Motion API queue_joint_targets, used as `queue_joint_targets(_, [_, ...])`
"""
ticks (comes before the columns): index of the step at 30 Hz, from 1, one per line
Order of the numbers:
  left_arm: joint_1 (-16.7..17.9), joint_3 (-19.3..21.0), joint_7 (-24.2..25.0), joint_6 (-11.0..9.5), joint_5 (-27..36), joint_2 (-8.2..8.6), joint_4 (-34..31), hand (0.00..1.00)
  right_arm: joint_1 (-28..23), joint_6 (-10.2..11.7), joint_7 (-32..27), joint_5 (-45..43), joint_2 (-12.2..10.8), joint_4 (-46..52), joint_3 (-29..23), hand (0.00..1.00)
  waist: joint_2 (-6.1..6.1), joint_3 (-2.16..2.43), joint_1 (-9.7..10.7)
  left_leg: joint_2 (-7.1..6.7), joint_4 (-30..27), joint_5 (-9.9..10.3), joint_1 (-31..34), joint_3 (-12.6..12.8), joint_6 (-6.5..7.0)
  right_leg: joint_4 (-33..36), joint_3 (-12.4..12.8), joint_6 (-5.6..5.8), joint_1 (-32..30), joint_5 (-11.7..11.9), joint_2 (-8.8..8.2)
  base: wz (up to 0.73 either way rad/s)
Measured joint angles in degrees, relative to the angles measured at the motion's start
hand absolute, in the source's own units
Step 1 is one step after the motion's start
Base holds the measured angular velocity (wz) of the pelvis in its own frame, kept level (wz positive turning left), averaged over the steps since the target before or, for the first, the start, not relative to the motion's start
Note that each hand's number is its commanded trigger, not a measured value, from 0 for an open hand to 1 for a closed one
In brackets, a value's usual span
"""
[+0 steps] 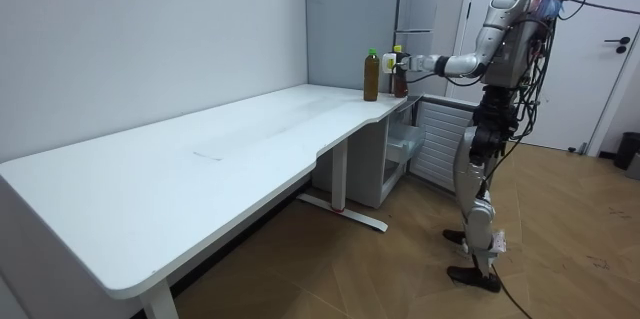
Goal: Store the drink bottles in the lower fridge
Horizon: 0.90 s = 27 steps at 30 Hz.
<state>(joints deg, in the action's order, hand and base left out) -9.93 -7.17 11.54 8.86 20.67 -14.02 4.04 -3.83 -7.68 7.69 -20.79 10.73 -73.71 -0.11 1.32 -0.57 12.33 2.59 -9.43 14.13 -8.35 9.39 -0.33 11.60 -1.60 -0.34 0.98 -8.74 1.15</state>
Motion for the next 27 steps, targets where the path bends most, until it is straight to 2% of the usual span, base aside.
queue_joint_targets(7, [0.00, -0.01, -0.05, 0.05, 0.00, 0.00, 0.00, 1.00, 0.01, -0.05, 0.00, -0.06, 0.01, -0.01, 0.04, 0.00, 0.50, 0.25, -0.02, 0.00, -0.10, 0.00, 0.08, 0.05, 0.00, 0.09, 0.00, 0.00, -0.12, 0.00, 0.00, 0.00])
queue_joint_targets(17, [0.00, 0.00, 0.29, 0.04, 0.03, 0.07, -0.01, 1.00, 0.59, 0.06, -0.06, 0.08, -0.01, 0.00, 1.06, 0.00, 0.84, 0.22, -0.50, 0.05, -0.10, 0.00, -0.09, -0.10, 0.00, 0.15, -0.16, -0.02, 0.05, 0.01, -0.01, 0.00])
queue_joint_targets(23, [0.02, 0.04, 0.26, 0.04, -0.28, 0.10, -1.20, 1.00, 0.80, 0.07, -0.06, 0.80, 0.00, 0.00, 1.11, 0.00, 0.77, 0.17, -1.86, 0.06, -0.10, 0.00, 0.06, -0.17, 0.00, 0.10, -0.10, -0.02, 0.05, 0.01, 0.00, 0.00])
queue_joint_targets(27, [0.02, 0.23, 0.34, 0.04, -1.23, -0.22, -4.50, 1.00, 1.12, 0.11, -0.10, 1.12, 0.01, 0.18, 1.08, 0.00, 0.65, 0.10, -3.21, 0.05, -0.12, 0.00, 0.08, -0.18, 0.00, 0.10, -0.13, -0.02, 0.09, 0.01, 0.00, 0.00])
